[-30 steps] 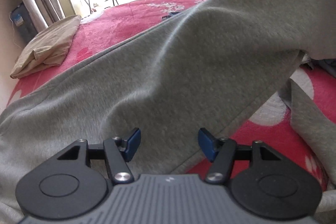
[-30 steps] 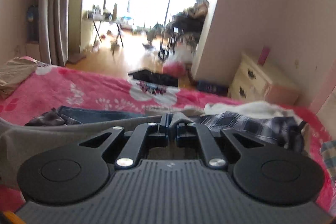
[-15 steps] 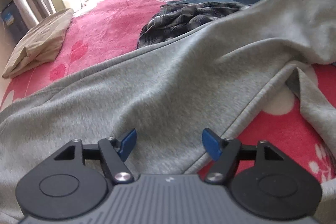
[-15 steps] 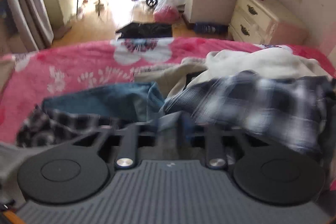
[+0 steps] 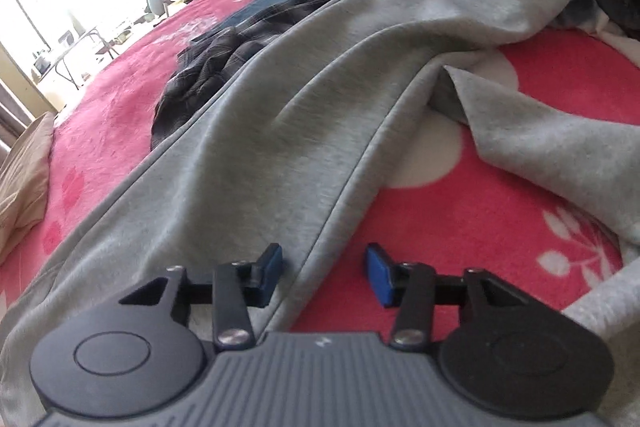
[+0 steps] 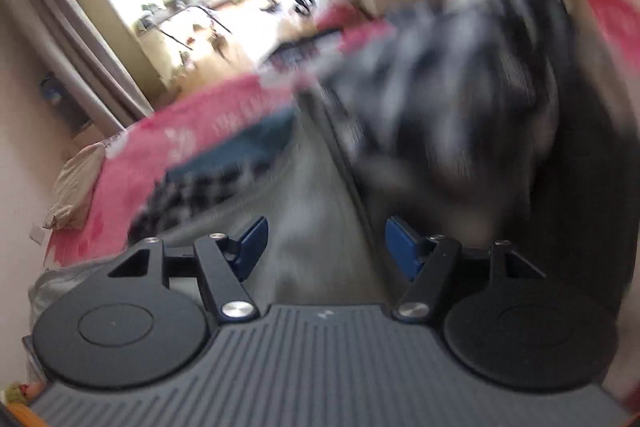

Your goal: Fold clothes

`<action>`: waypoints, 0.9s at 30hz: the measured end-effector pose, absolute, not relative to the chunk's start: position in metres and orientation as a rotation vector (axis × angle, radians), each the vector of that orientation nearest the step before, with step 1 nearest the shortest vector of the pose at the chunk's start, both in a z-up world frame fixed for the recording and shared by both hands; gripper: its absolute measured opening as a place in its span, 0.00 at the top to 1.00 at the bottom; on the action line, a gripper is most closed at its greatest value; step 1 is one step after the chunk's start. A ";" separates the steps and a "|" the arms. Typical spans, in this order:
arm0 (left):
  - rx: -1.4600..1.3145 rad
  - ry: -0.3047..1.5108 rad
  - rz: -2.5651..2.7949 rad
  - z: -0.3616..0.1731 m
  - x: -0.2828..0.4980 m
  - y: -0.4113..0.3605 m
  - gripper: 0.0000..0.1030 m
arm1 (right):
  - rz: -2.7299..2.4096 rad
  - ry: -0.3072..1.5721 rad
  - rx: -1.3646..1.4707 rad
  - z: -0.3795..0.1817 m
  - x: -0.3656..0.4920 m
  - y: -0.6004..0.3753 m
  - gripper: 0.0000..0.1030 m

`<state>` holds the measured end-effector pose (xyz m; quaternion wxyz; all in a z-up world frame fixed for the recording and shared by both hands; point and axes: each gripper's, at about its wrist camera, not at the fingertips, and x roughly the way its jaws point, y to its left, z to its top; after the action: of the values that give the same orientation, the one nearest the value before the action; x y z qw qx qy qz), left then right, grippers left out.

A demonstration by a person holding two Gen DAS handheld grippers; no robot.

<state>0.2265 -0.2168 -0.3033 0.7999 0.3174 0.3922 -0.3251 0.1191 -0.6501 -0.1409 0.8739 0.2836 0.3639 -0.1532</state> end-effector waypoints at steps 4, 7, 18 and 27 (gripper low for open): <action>0.671 0.853 -0.701 -0.301 0.229 -0.220 0.68 | -0.399 0.744 0.909 -0.197 0.075 -0.658 0.37; 0.704 0.839 -0.702 -0.302 0.226 -0.223 0.73 | -0.476 0.662 1.122 -0.238 0.051 -0.667 0.37; 0.782 0.765 -0.737 -0.305 0.220 -0.231 0.94 | -0.400 0.589 1.028 -0.255 0.064 -0.655 0.78; 0.716 0.610 -0.830 -0.269 0.212 -0.198 0.97 | -0.338 0.512 0.736 -0.164 0.088 -0.622 0.90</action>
<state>0.2123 -0.1984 -0.2686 0.8096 0.3348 0.2855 -0.3884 0.0885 -0.6222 -0.1643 0.8874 0.3542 0.2461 -0.1625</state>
